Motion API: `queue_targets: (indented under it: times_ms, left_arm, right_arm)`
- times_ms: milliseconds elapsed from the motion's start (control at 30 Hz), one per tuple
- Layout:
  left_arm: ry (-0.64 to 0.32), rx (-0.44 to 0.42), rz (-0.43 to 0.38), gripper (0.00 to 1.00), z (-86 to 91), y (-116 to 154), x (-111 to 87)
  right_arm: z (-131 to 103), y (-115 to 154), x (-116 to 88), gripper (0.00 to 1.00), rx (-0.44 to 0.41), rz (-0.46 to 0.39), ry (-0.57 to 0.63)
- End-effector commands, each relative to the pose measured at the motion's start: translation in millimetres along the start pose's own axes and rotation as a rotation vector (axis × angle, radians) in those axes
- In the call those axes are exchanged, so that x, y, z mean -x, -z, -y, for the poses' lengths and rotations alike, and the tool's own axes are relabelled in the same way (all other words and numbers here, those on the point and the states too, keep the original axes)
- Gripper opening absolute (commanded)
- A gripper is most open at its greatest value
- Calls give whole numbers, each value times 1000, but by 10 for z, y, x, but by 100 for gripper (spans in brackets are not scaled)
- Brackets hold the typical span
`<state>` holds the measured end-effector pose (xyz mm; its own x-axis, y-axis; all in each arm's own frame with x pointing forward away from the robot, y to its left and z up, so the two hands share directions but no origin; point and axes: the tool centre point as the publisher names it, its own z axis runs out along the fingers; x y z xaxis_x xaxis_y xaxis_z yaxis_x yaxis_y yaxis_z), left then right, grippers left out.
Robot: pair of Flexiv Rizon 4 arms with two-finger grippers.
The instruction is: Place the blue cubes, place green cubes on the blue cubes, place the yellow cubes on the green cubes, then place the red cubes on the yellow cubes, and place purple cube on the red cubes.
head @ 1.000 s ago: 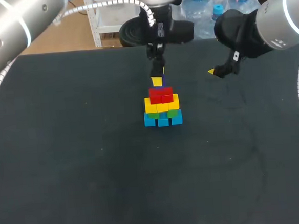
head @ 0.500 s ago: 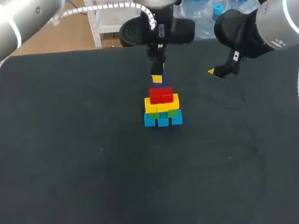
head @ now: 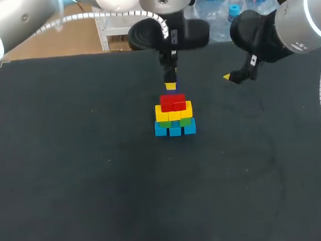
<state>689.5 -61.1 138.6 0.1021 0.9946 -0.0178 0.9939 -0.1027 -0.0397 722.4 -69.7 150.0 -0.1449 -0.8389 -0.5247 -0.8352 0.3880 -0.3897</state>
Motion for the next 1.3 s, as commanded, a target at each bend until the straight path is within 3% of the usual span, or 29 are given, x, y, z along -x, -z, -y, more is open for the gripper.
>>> queue_targets:
  times_ms: [33,433,600,1300]
  left_arm:
    - [12,21,0,0,67,-17,-30]
    - [26,-19,-1,0,121,-2,94]
    - [-35,-28,32,0,91,-35,163]
    - [-59,-19,35,0,75,-7,168]
  right_arm:
    - [-35,1,-9,100,-16,1,-2]
    - [-35,1,-9,100,-16,1,-2]
    - [-35,1,-9,100,-16,1,-2]
    - [-35,1,-9,100,-16,1,-2]
